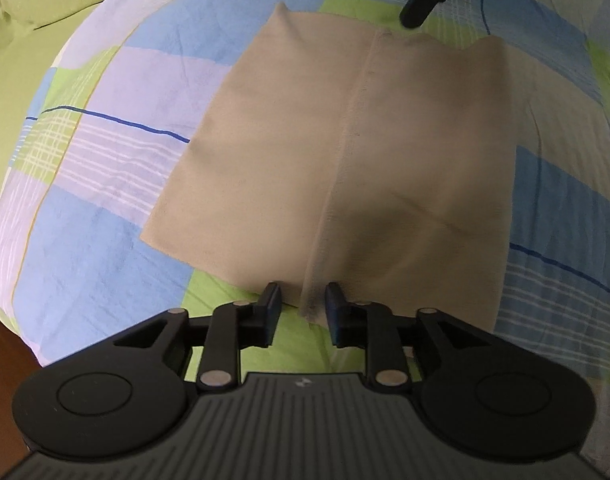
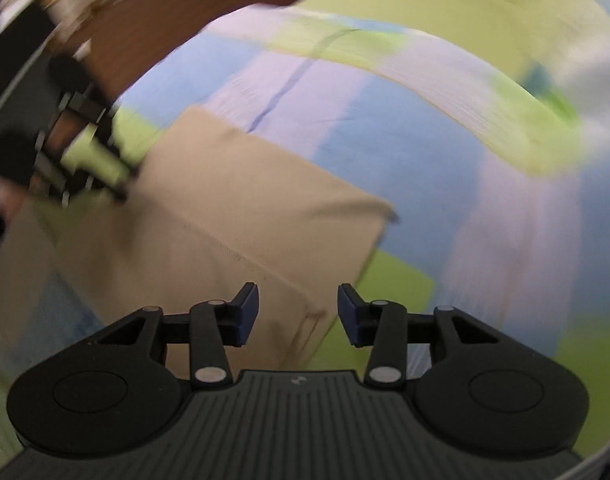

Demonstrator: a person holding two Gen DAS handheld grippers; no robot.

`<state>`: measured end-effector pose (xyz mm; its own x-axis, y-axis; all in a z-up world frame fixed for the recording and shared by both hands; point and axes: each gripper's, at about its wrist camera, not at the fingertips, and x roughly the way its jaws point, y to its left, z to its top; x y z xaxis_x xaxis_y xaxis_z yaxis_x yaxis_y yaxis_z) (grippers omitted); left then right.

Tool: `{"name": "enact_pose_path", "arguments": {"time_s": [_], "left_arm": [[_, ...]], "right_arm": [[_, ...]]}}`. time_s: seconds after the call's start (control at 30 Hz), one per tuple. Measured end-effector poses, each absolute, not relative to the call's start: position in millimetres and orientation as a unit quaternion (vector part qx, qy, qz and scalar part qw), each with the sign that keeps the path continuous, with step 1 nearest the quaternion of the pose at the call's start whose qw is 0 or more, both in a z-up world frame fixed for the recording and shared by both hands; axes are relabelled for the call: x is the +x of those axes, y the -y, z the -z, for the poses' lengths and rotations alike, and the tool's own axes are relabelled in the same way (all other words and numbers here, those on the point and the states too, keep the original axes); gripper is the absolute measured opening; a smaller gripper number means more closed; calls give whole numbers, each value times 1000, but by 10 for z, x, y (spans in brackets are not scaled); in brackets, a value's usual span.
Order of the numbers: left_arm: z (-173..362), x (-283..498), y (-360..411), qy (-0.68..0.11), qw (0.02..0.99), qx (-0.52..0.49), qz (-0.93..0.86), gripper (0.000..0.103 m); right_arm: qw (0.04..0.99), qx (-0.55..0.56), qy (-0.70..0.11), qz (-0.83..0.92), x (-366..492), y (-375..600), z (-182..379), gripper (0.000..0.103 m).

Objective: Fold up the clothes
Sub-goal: 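Lift the cloth edge with both grippers and fold it over onto the cloth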

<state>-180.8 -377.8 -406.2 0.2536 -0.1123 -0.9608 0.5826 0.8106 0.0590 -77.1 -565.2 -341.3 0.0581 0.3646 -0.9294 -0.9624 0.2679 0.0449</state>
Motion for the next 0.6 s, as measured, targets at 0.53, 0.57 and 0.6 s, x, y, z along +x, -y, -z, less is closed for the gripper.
{"name": "enact_pose_path", "arguments": {"time_s": [0.53,0.57,0.6], "left_arm": [[4095,-1753,3957,-552,733,248,311,1],[4086,-1766,3984,-549,732,254,312,1],[4077,-1786,4011,-546,732,262,313,0]], "right_arm": [[559,-362,-484,-567,-714,5528,3672,3],[560,-369,-479,-567,-751,5536,3654,2],[562,-380,-467,-567,-818,5557,3611,2]]}}
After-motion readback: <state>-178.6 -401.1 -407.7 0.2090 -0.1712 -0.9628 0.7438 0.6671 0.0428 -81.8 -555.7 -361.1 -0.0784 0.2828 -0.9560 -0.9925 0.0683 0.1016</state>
